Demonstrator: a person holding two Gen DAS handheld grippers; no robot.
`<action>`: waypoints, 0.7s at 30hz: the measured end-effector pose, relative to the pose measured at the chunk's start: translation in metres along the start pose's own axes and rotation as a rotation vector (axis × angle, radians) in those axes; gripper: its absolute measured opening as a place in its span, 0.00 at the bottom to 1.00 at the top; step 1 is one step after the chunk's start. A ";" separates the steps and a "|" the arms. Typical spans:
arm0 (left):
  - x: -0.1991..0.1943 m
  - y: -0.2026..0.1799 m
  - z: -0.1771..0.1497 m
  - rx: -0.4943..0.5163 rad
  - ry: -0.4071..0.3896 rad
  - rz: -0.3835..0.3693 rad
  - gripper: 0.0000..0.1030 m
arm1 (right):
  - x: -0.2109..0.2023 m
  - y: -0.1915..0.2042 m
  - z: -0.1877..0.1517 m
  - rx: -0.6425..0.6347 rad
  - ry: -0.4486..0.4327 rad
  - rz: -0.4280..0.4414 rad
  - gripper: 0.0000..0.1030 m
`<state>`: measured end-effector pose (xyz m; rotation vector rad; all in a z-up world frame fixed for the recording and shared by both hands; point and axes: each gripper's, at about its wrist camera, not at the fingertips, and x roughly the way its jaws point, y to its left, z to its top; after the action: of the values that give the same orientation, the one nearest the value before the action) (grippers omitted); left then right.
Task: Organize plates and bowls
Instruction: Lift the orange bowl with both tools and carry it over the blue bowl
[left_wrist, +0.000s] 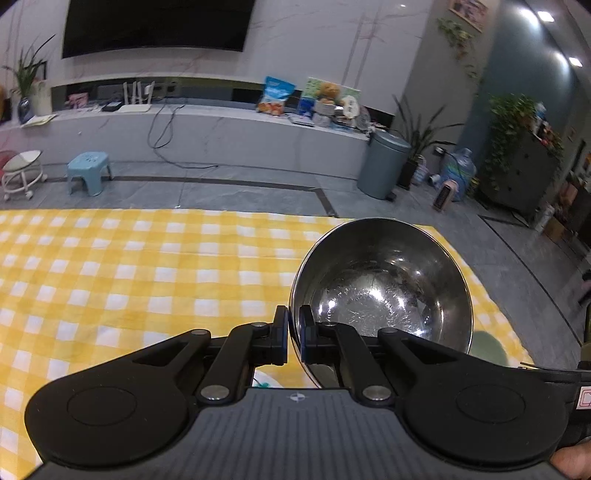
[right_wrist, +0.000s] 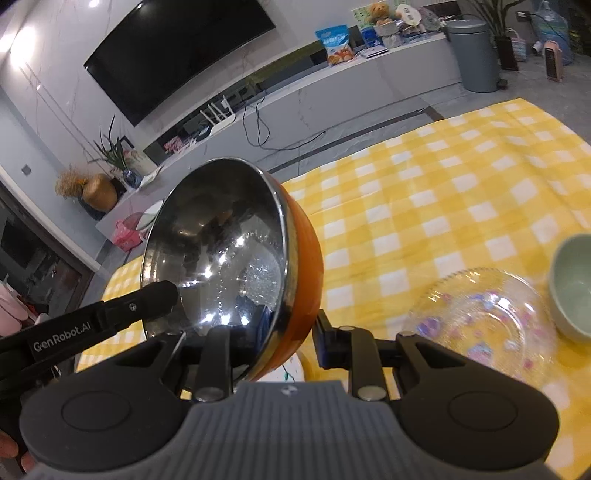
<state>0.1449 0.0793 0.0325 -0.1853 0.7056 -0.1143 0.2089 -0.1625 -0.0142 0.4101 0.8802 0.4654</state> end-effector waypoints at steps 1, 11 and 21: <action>-0.004 -0.004 -0.001 0.010 -0.001 -0.002 0.06 | -0.006 -0.001 -0.001 0.004 -0.003 0.005 0.24; -0.035 -0.018 -0.006 0.007 0.061 -0.012 0.05 | -0.055 -0.002 -0.028 0.035 -0.016 0.049 0.24; -0.059 -0.001 -0.034 -0.060 0.104 -0.041 0.05 | -0.082 0.000 -0.071 0.037 -0.003 0.109 0.24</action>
<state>0.0787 0.0837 0.0448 -0.2530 0.8094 -0.1428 0.1061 -0.1970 -0.0030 0.4950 0.8672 0.5494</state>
